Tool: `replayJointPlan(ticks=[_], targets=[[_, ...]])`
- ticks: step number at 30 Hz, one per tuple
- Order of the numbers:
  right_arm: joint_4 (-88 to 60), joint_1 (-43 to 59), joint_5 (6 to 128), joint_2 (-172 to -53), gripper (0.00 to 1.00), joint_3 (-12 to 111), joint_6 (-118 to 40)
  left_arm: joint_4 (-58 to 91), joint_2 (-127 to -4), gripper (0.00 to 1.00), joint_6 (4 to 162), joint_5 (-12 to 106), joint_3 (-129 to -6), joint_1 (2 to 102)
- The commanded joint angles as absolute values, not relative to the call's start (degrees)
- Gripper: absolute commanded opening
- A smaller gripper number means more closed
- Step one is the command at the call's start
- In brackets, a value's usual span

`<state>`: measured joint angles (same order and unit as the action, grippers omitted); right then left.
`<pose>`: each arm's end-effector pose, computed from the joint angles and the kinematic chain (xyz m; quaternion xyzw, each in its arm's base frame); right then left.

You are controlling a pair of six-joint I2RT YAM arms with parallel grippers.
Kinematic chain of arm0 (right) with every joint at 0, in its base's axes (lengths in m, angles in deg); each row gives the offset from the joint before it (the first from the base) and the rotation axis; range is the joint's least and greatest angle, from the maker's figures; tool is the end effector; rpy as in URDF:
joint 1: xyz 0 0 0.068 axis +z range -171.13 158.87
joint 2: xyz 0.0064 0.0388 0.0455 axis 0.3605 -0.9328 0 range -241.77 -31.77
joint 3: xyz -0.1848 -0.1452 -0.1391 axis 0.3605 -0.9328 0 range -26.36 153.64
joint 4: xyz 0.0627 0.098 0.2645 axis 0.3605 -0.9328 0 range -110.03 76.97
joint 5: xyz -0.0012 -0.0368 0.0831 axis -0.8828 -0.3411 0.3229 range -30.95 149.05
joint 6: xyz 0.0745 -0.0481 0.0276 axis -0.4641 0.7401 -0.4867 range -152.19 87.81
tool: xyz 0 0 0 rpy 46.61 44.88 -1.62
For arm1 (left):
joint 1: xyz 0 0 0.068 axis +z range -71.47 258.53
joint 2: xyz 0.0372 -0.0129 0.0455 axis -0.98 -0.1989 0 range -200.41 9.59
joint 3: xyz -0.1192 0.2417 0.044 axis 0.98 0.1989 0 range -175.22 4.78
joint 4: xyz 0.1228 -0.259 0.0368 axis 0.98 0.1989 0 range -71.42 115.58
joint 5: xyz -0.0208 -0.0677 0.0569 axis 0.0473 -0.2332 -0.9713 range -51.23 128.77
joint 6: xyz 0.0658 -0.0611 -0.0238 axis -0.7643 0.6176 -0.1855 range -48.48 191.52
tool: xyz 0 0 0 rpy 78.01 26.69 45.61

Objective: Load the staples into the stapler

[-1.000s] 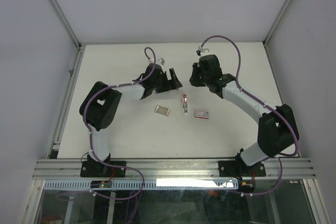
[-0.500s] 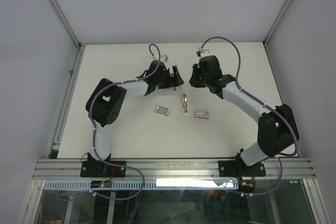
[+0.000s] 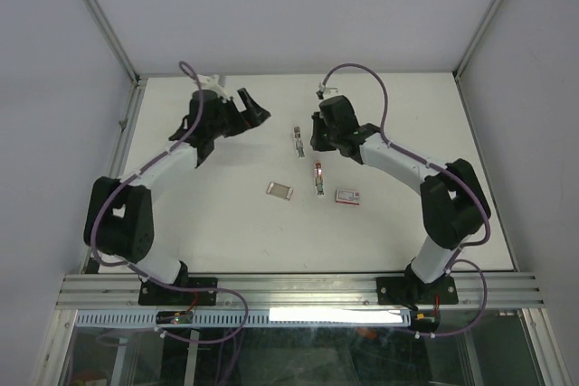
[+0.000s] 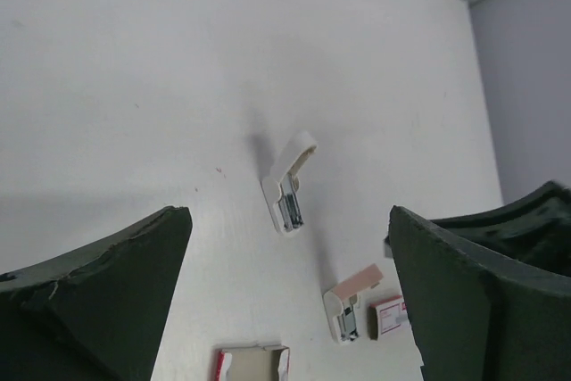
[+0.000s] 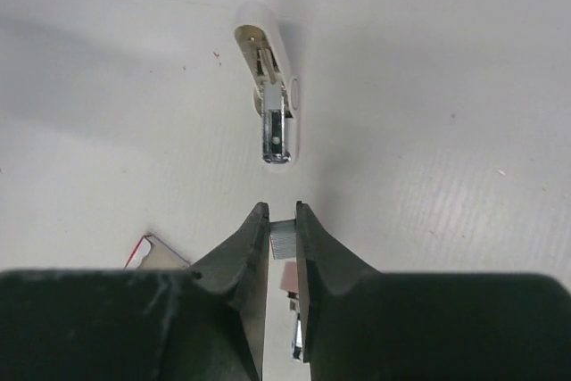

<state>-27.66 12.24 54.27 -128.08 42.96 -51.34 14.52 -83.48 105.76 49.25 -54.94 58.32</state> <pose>0.3698 0.2352 0.2007 -0.0958 0.9065 0.1470 0.3840 0.4006 -0.1635 0.2004 -0.0592 0.8585 -0.3002 0.4114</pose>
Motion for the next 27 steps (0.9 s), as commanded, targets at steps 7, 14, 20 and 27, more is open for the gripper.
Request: replayJointPlan(ticks=[7,14,20,27], targets=[[-24.36,16.73,46.59,-138.31,0.17,53.17,-51.13,29.78,-62.13,0.99,102.12,60.58,-58.35,70.03],[-24.02,17.83,44.55,-144.21,0.16,57.23,-50.86,34.8,-56.31,0.99,93.86,53.75,-58.06,72.64],[-24.28,18.1,42.43,-146.81,0.16,58.84,-50.73,35.3,-56.32,0.99,91.53,51.24,-57.5,73.14],[-24.36,18.18,41.25,-148.17,0.16,59.58,-50.92,35.28,-56.59,0.99,91.29,52.21,-56.92,73.4]])
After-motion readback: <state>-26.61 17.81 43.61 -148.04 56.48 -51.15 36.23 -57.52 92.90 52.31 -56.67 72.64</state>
